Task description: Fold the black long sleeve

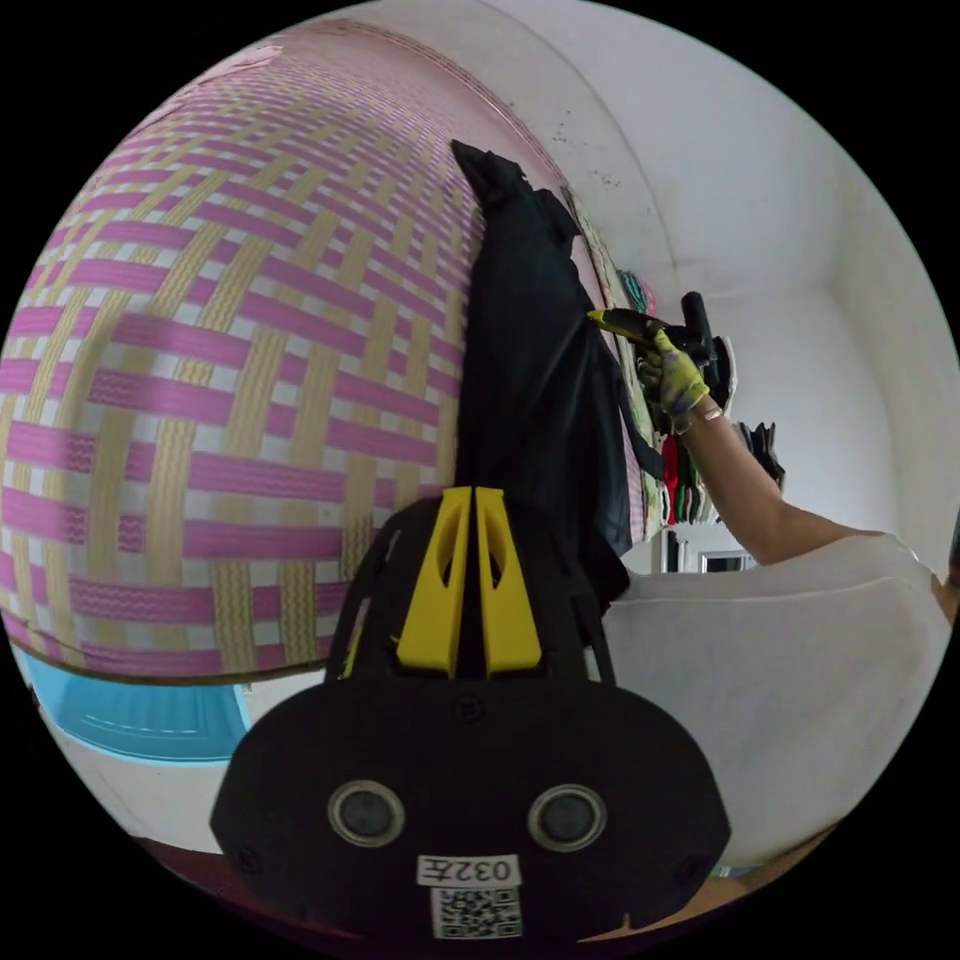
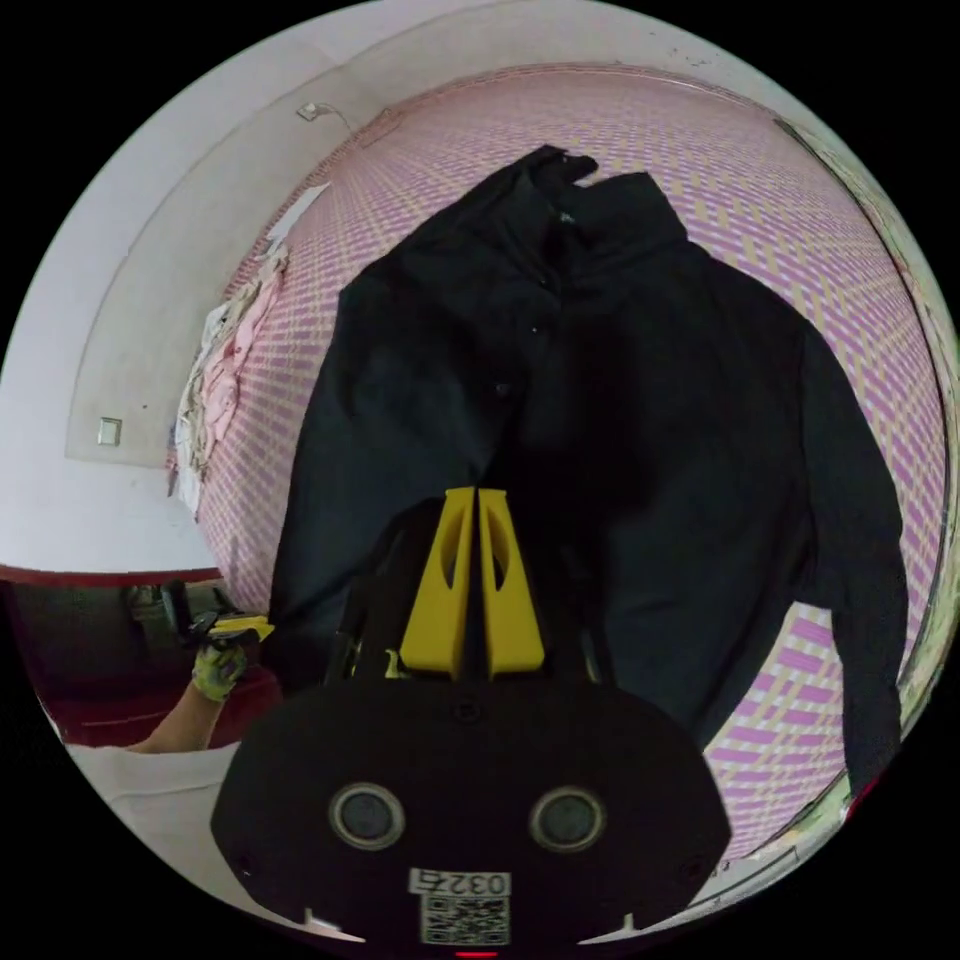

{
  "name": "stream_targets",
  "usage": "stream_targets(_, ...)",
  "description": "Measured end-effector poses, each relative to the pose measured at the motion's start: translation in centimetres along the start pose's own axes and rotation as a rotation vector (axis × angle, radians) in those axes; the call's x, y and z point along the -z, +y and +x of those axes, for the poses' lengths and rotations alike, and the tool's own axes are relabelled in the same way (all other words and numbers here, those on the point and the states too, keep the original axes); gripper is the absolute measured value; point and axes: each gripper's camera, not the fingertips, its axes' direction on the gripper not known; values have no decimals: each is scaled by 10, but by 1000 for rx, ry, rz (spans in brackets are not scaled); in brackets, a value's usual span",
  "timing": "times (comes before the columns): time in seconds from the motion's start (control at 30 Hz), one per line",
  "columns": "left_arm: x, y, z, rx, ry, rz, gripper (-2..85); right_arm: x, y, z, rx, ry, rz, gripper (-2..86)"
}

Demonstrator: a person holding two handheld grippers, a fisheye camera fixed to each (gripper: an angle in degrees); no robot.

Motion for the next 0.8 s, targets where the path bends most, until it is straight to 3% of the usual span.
stream_targets(0.13,-14,-9,-10,-8,42,-24,-10,-21,18,35,-93,14,-81,41)
stream_targets(0.2,-15,-8,-17,6,66,-21,-11,-8,43,40,-116,-40,3,58)
stream_targets(0.33,-8,-1,-29,14,67,34,3,-1,125,42,-133,-258,36,69)
stream_targets(0.53,-30,-4,-45,10,78,-19,6,-22,244,29,-153,-455,-33,78)
stream_targets(0.8,-55,-18,-62,-12,92,-75,-7,-35,329,4,-199,-476,-120,85)
